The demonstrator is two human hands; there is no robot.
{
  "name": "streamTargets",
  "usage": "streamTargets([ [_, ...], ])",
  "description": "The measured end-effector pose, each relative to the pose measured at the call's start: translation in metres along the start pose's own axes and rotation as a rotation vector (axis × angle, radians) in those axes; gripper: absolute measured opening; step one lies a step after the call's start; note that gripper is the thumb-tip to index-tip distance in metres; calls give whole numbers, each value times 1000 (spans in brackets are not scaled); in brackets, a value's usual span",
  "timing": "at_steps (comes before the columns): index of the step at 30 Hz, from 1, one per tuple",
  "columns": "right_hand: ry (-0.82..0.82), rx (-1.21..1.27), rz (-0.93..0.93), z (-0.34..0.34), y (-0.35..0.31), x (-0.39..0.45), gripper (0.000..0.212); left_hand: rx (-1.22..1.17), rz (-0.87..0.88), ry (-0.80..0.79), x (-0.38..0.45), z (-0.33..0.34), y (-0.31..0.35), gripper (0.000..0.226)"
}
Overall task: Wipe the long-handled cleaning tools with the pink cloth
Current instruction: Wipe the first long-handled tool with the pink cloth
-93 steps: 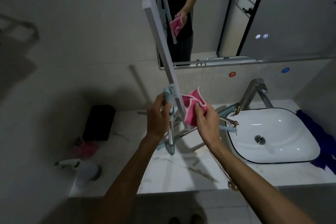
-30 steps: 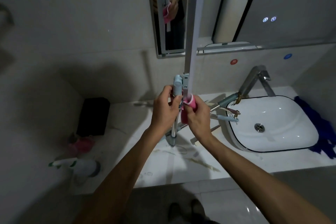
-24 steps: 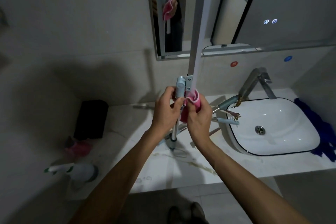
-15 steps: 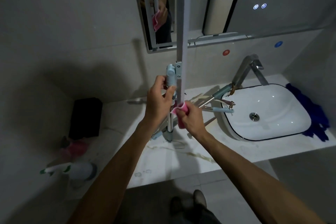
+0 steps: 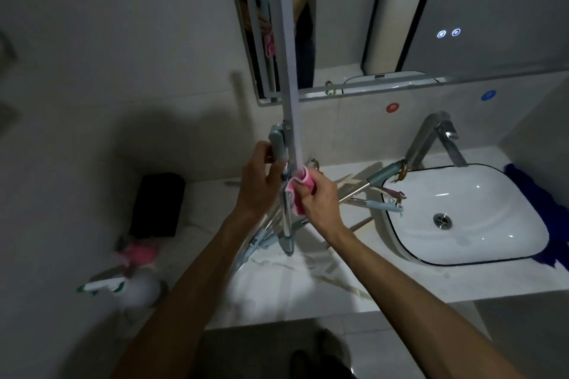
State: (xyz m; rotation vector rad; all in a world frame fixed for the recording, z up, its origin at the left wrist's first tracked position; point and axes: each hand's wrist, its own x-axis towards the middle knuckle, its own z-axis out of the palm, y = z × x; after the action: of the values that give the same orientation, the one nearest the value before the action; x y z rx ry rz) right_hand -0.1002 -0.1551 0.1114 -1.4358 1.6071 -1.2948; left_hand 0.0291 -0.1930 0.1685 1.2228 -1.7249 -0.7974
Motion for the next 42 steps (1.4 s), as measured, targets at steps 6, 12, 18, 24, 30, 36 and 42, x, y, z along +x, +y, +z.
streamTargets([
  [6, -192, -123, 141, 9, 48, -10, 8, -2, -54, 66, -6, 1, 10, 4],
  [12, -204, -79, 121, 0, 34, 12, 10, 5, -124, 174, -5, 0, 6, 8],
  [18, 81, 196, -20, -13, -33, 28, 25, 11, -137, 161, 0, -5, 7, 18],
  [24, 74, 371, -199, -16, -112, 50, 27, 122, 8, 120, 10, -5, 6, 31],
  [30, 104, 257, -225, -9, -129, 49, 31, -111, 54, -32, 20, -30, 29, 43],
  [36, 123, 237, -208, -9, -140, 42, 27, -291, 15, -82, 26, -41, 22, 44],
  [42, 94, 162, -198, -14, -131, 43, 11, -253, 14, -37, 25, -35, 14, 31],
])
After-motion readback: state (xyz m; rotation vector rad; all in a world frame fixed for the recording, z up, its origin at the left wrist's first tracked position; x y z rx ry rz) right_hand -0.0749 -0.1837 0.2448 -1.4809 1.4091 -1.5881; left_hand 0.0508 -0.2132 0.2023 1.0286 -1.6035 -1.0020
